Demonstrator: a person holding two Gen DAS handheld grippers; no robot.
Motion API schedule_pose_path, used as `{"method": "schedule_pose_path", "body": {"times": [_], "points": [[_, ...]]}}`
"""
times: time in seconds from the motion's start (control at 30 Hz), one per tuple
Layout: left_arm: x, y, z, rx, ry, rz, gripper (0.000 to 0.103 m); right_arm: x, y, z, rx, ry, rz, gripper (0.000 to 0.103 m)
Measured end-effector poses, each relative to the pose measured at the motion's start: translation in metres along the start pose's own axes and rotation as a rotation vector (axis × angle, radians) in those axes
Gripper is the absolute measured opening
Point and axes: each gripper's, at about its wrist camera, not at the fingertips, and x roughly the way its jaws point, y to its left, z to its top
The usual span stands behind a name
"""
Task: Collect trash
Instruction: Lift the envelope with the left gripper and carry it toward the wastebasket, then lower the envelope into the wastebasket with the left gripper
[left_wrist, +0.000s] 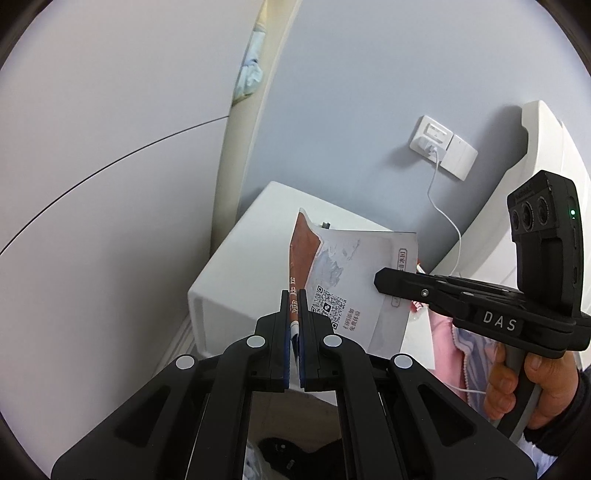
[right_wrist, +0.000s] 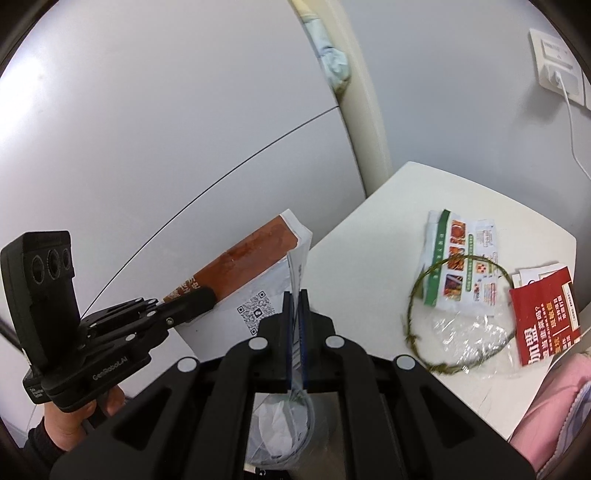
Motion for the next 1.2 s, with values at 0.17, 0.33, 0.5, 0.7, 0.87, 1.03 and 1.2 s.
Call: {"method": "schedule_pose_path", "body": {"times": [0.17,0.33,0.5,0.7,0.87,1.03,1.2], "points": [[-0.029,-0.002,-0.016,-0.012,-0.023,0.029,0.002,-0.006,0.021,-0.016,-0.045,0.007,0.019,0.006],[-0.051,0.005,-0.036,-0.034,-0.035,0.059,0.002,0.001,0.039,-0.036,-0.074,0.035,0.035,0.006],[-0.064,0.023,-0.065,-0.084,-0.03,0.097,0.002,0.019,0.058,-0.058,-0.105,0.086,0.054,0.006],[-0.071,0.046,-0.096,-0.14,-0.01,0.125,0.002,0.045,0.073,-0.08,-0.123,0.147,0.072,0.006],[-0.066,0.068,-0.13,-0.203,0.024,0.14,0.002,0.074,0.08,-0.105,-0.131,0.22,0.077,0.006],[-0.052,0.089,-0.161,-0.255,0.068,0.153,0.002,0.105,0.082,-0.13,-0.134,0.293,0.068,0.006],[-0.033,0.108,-0.186,-0.294,0.115,0.162,0.002,0.14,0.076,-0.153,-0.136,0.369,0.045,0.006]]}}
